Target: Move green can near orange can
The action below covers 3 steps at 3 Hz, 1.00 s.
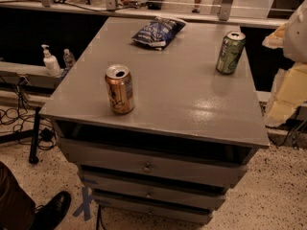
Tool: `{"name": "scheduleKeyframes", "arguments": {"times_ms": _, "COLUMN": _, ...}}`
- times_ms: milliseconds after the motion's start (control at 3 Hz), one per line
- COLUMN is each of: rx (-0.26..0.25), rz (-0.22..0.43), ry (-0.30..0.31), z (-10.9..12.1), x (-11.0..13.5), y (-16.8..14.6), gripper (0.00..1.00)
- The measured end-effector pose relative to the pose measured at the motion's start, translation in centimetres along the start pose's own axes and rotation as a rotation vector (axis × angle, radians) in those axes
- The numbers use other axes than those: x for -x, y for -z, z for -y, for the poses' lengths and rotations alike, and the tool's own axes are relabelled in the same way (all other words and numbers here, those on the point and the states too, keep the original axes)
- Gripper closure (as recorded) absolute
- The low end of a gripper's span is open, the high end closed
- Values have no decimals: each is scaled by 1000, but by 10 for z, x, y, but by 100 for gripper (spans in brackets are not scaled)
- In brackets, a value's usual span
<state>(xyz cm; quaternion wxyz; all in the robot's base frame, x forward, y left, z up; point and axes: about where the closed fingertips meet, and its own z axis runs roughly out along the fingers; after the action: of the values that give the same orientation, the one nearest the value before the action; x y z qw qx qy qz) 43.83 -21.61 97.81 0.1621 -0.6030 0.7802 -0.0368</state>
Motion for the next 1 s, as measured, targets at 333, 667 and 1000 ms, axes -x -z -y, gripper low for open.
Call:
{"name": "scheduleKeyframes", "arguments": {"times_ms": 333, "rx": 0, "rz": 0, "ry": 0, "z": 0, "x": 0, "y": 0, "gripper": 0}}
{"name": "scheduleKeyframes", "arguments": {"times_ms": 667, "rx": -20, "rz": 17, "ry": -43, "z": 8, "x": -9, "y": -19, "gripper": 0}}
{"name": "scheduleKeyframes", "arguments": {"times_ms": 1000, "rx": -79, "rz": 66, "ry": -162, "z": 43, "x": -39, "y": -54, "gripper": 0}}
